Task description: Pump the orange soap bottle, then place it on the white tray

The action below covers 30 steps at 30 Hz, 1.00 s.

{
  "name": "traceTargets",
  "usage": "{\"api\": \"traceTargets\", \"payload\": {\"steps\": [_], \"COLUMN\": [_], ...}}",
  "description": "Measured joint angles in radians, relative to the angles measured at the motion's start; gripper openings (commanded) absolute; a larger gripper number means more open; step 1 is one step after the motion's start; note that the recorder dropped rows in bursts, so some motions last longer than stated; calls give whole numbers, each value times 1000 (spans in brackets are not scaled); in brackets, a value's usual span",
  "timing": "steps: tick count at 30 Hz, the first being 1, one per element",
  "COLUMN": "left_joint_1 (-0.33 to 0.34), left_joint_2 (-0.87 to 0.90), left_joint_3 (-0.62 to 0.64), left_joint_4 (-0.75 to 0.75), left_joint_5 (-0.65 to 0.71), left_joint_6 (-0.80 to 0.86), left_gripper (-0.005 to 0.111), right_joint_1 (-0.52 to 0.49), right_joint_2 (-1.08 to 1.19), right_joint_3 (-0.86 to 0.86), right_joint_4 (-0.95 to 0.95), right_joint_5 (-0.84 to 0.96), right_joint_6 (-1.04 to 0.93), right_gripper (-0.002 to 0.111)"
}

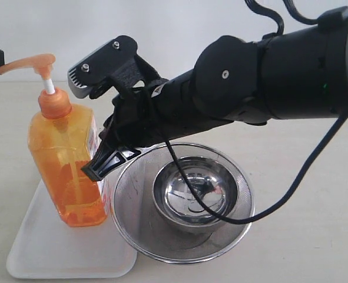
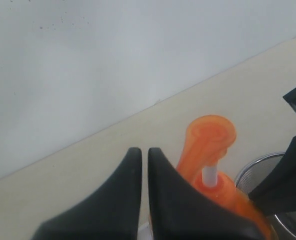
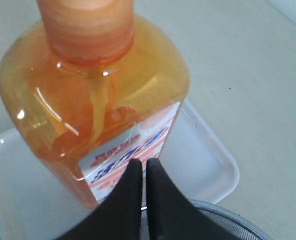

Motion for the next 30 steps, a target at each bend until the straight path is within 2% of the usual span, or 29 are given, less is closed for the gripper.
{"api": "traceTargets", "payload": {"steps": [15, 30], "left_joint_1": [0, 0], "left_joint_2": [0, -87], "left_joint_3": [0, 0], "left_joint_4": [0, 125], "left_joint_5": [0, -20], "left_joint_6": [-7, -167], "left_gripper": [5, 5], "right_joint_1": [53, 55], "right_joint_2": [0, 0], "right_joint_3": [0, 0], "right_joint_4": [9, 7], "right_joint_5": [13, 7], "right_joint_6": [0, 0], "right_gripper": [0, 0]}}
